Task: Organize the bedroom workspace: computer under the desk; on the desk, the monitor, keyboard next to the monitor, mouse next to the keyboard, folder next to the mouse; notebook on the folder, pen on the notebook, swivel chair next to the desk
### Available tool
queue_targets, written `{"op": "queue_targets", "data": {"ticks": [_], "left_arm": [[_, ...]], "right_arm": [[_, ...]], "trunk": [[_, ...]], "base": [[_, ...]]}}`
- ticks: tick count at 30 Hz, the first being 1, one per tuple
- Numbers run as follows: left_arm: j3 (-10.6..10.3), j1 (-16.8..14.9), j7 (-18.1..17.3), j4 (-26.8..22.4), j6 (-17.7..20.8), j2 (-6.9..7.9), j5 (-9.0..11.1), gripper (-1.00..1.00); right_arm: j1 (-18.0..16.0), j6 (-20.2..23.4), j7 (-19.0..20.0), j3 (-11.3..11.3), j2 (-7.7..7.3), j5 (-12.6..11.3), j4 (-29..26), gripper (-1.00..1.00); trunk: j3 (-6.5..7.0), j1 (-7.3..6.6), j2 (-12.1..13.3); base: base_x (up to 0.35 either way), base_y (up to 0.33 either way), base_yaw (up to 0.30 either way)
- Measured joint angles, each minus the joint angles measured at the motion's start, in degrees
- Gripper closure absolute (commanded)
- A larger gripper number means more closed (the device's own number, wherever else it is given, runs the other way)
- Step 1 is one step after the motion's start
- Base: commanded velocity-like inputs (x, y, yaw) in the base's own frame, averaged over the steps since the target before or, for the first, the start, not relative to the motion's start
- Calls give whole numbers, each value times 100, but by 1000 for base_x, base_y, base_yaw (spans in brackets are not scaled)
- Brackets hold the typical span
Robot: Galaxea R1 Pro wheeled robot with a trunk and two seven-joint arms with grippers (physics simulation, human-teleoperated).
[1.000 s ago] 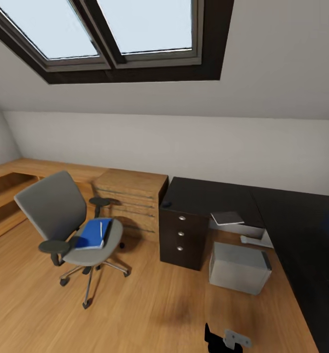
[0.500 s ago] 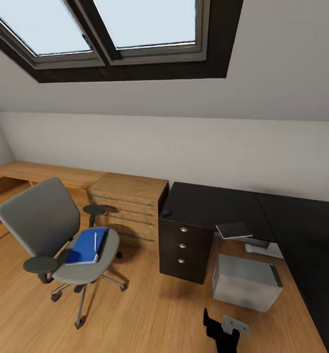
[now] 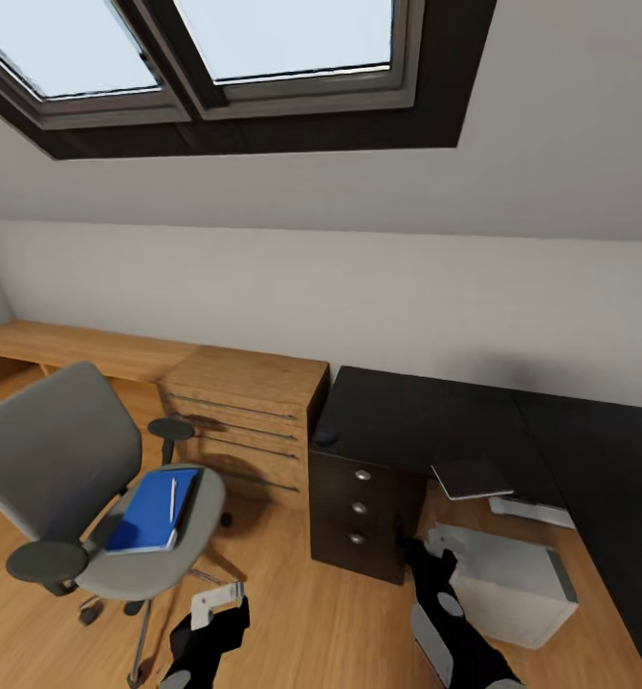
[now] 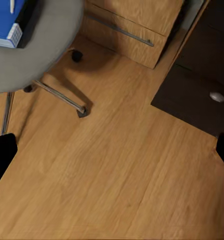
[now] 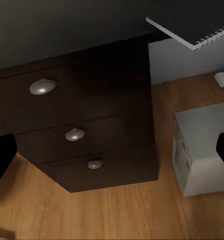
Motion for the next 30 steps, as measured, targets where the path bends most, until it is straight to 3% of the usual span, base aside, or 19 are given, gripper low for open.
{"op": "queue_targets", "data": {"ticks": [5,7,10,11,12,17,18,25,30], "left_arm": [[8,0,-1,-940,649,1,-8,-100],[10,1,1,-1405,971,1,-11,-100],[18,1,0,-1724,1204,1,-10,-100],[63,1,4,-1884,1330,1,-7,-100],[95,1,5,-1915,1361,1,0,-100],[279,1,8,-1752,1430,-3,-4,-100],[342,1,9,-1649,1440,9,-14,-100],[389,1,9,-1609,1436,26,-14,-100],[384,1,9,-1607,1437,27,-14,-100]], "right_arm": [[-91,1392,-422,43,37,385,-1084,-100],[-145,2204,-554,66,79,494,-1614,-100],[-276,2976,-622,77,132,571,-1924,-100],[-471,3514,-644,81,190,615,-1973,-100],[-552,3648,-647,81,206,624,-1929,-100],[-809,3933,-643,82,256,645,-1378,-100],[-869,3738,-636,81,264,664,-1144,-100],[-896,3324,-637,79,275,654,-1048,-100],[-894,3252,-651,128,285,650,-1036,-100]], "trunk": [[0,0,0],[0,0,1],[0,0,1],[1,0,1],[0,0,1],[-1,0,1],[-1,0,2],[0,0,1],[-3,0,1]], "base": [[329,0,0],[329,0,0],[329,0,0],[329,0,0],[329,0,0],[329,0,0],[329,0,0],[329,0,0],[328,0,66]]}}
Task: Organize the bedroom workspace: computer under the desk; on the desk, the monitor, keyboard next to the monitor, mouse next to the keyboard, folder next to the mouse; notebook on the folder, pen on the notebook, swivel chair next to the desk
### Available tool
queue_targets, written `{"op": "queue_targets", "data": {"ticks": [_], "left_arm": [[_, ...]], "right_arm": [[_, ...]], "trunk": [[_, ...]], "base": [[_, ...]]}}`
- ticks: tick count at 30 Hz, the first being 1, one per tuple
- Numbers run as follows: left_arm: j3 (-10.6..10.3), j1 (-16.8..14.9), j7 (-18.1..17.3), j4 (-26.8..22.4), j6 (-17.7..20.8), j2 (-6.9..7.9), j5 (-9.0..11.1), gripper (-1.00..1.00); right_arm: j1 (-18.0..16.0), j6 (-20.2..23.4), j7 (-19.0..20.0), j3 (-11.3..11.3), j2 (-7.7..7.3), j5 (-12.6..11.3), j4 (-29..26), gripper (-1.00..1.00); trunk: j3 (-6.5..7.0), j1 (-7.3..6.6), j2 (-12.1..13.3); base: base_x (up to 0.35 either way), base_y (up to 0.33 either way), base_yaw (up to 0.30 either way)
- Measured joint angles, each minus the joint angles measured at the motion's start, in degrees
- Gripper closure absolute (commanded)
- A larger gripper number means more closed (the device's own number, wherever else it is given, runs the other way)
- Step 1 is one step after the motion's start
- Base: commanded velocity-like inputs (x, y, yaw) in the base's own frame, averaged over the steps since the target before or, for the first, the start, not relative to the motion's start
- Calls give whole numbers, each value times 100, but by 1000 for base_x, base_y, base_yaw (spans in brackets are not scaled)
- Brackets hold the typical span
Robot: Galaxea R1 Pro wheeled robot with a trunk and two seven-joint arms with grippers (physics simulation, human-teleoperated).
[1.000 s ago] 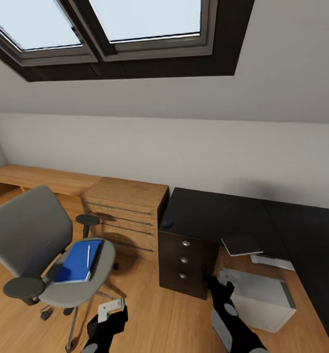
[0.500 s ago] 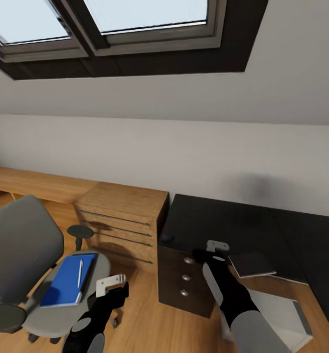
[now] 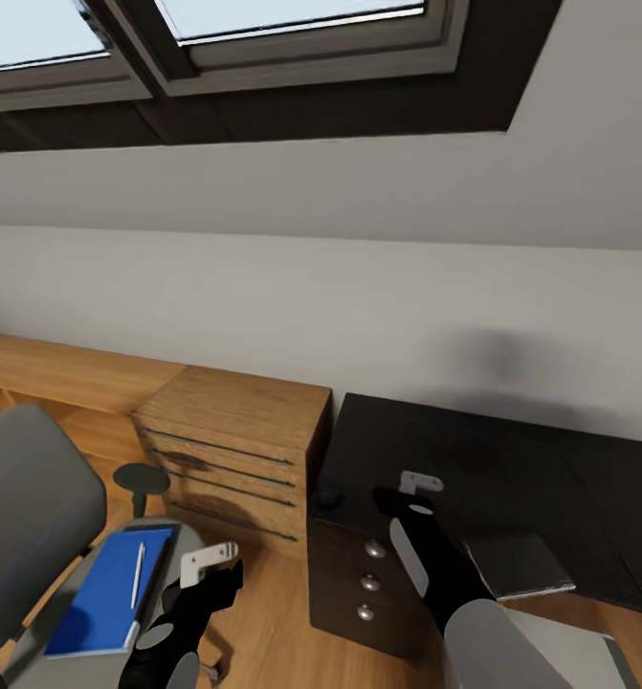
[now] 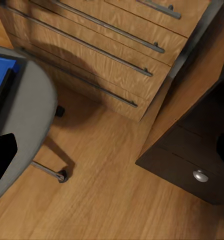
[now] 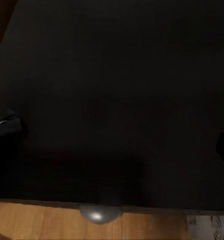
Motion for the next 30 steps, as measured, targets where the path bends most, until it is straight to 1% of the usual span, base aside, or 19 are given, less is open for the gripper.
{"op": "queue_targets", "data": {"ticks": [5,7,10,15,23,28,30], "left_arm": [[-6,1,0,0,-1,0,-1,-100],[-8,1,0,4,2,-4,0,-100],[-13,1,0,6,5,-7,4,-100],[-10,1,-1,-7,0,-8,11,-100],[-9,1,-1,-17,0,-8,14,-100],[-9,1,0,-18,-1,-8,14,-100],[-14,0,0,-17,-1,-9,14,-100]], "right_arm": [[0,-5,23,23,4,-7,34,-100],[0,-4,123,111,6,-8,64,-100],[0,-3,240,207,4,-6,71,-100],[-1,-2,317,276,3,-2,80,-100],[6,-2,345,305,4,-1,84,-100],[6,-6,351,313,3,0,162,-100],[8,-9,355,305,-7,9,213,-100]], "trunk": [[-12,0,0],[-17,1,0],[-25,3,0],[-38,3,1],[-60,3,0],[-73,1,0],[-77,2,0]], "base": [[305,0,221],[192,0,251],[100,0,252],[36,0,254],[35,0,255],[219,0,253],[112,0,96]]}}
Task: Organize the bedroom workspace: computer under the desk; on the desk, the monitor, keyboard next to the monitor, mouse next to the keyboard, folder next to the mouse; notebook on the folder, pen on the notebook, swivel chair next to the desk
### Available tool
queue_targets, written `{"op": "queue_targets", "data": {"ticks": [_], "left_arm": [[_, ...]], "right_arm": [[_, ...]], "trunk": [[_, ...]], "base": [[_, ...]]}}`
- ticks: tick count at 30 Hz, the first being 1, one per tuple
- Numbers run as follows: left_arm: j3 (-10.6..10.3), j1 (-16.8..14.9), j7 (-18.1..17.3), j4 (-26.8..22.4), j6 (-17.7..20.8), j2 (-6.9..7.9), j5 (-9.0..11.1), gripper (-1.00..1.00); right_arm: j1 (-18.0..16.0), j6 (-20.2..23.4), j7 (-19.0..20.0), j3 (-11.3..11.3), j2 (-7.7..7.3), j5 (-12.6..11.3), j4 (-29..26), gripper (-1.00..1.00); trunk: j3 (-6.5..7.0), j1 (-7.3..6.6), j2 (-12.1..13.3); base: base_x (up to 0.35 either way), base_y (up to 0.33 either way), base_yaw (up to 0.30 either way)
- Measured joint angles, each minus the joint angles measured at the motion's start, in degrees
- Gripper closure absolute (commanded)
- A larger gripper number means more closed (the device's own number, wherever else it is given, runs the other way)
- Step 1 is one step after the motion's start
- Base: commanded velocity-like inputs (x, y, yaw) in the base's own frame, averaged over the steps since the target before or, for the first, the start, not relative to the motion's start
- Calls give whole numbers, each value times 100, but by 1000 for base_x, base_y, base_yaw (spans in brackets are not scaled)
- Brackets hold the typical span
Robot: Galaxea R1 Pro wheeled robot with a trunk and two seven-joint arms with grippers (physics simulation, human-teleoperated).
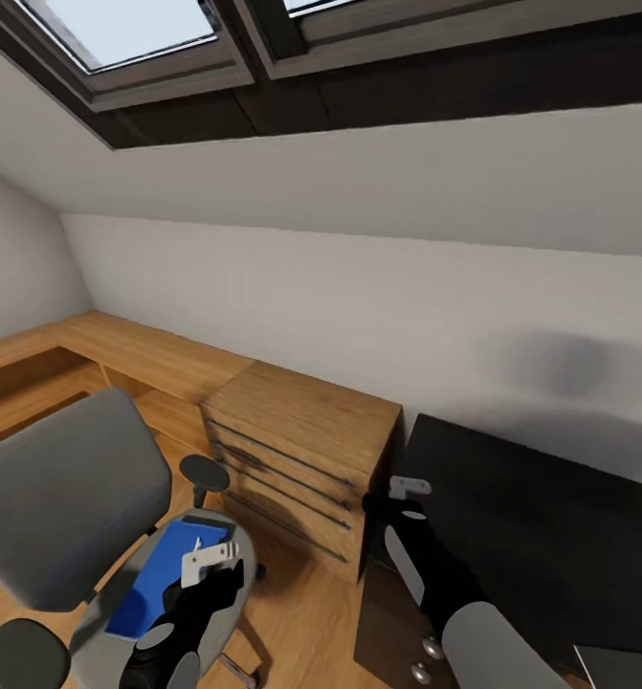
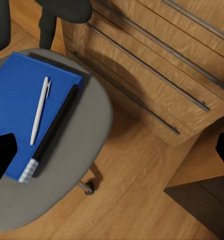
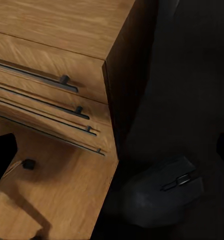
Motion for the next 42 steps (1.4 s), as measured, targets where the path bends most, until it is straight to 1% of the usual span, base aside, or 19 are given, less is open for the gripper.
{"op": "queue_targets", "data": {"ticks": [7,10,14,16,18,20,25,34,37,42], "left_arm": [[-7,-1,0,-8,-5,-7,2,-100],[-10,-1,-3,-142,-3,-15,11,-100],[6,-1,-7,-198,-3,-17,15,-100],[13,-1,-5,-223,-6,-17,17,-100],[13,-1,-3,-233,-7,-17,17,-100],[9,-1,-1,-246,-8,-17,18,-100],[11,-1,4,-319,-9,-17,17,-100],[-6,7,71,-404,-9,-24,26,-100],[-11,8,82,-409,-9,-25,27,-100],[-18,8,87,-412,-9,-26,28,-100]], "right_arm": [[-1,-1,-4,-13,-17,18,31,-100],[0,-1,1,-16,-29,20,34,-100],[1,-4,-2,-22,-44,30,48,-100],[-4,2,-8,-50,-55,22,170,-100],[-7,8,-10,-59,-70,17,269,-100],[-18,13,-12,-74,-105,9,481,-100],[-37,8,-13,-84,-125,1,735,-100],[-42,-24,-12,-87,-164,18,826,-100],[-44,-121,-13,-87,-173,26,837,-100],[-99,-260,-11,-92,-247,16,1051,-100]], "trunk": [[-2,1,1],[-3,1,0],[-3,1,1],[-3,1,1],[-38,45,-78],[-74,89,-158],[-164,199,-359],[-326,396,-721],[-380,462,-842],[-470,572,-1042]], "base": [[26,0,23],[3,0,3],[1,0,1],[0,0,0],[0,0,0],[0,0,0],[0,0,0],[0,0,0],[0,0,0],[0,0,0]]}}
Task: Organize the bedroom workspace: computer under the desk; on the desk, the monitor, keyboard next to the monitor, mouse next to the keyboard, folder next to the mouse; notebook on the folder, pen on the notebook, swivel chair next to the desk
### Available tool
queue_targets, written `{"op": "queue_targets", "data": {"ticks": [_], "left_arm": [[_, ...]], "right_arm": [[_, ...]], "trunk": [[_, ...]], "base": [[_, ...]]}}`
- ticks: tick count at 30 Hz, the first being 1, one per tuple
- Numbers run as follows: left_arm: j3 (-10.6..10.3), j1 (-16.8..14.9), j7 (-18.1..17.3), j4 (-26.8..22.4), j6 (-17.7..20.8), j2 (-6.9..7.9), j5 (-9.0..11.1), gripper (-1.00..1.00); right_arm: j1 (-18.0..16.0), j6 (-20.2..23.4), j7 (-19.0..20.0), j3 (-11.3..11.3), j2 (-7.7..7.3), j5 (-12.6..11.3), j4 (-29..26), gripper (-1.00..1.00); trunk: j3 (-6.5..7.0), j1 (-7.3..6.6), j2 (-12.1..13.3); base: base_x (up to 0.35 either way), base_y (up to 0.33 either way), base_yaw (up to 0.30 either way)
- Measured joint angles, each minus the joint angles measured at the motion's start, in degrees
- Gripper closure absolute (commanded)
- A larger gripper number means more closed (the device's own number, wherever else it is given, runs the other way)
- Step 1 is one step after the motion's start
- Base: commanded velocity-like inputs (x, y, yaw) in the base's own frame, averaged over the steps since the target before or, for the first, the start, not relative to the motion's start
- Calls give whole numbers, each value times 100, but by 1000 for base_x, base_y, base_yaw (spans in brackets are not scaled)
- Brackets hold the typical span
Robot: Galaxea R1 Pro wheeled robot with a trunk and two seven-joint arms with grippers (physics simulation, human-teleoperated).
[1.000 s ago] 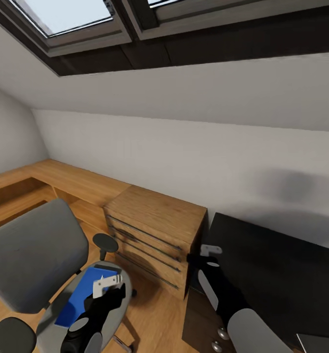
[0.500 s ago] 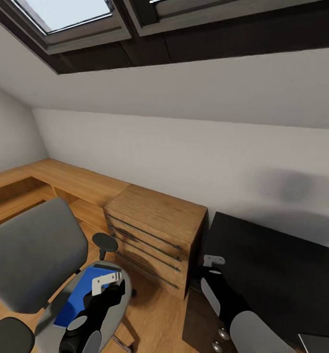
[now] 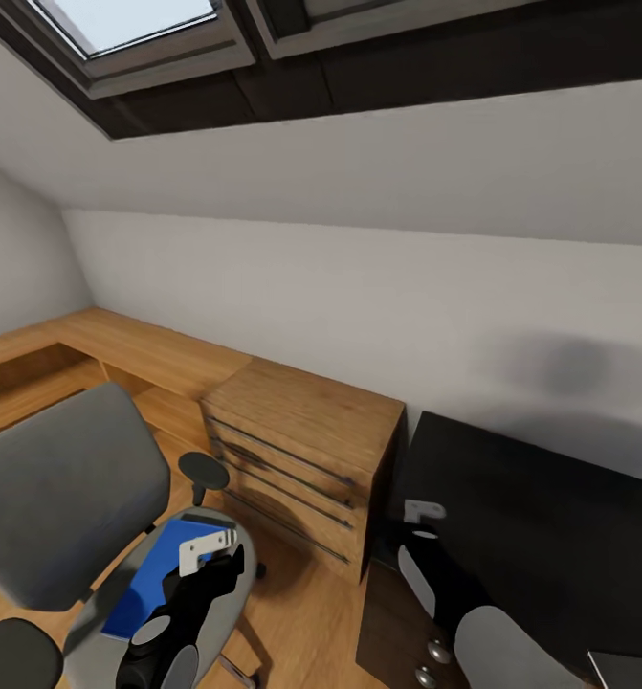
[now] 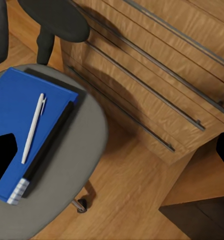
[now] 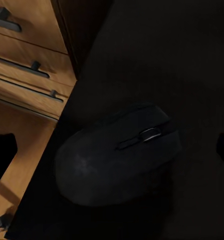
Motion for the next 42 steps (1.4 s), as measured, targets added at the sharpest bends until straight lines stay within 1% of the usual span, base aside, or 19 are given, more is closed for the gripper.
{"op": "queue_targets", "data": {"ticks": [1,2,4,8,31,42], "left_arm": [[-1,0,0,0,0,0,0,-100],[-3,0,1,-2,0,0,0,-100],[-4,0,3,-3,0,0,0,-100],[-10,0,8,-3,0,0,0,-100],[-62,0,45,-7,0,0,1,-100],[-65,0,46,-2,1,0,1,-100]], "right_arm": [[-24,-11,1,-1,-12,-4,46,-100],[-114,-94,3,-3,-39,-11,204,-100],[-156,-197,3,-3,-49,-17,300,-100],[-185,-311,3,-4,-56,-20,374,-100],[-199,-535,2,2,-55,-7,423,-100],[-199,-478,-5,9,-43,-11,454,-100]], "trunk": [[-18,22,-40],[-36,44,-80],[-72,88,-161],[-144,176,-321],[-558,681,-1245],[-558,682,-1247]], "base": [[0,0,0],[0,0,0],[0,0,0],[0,0,0],[0,0,0],[0,0,0]]}}
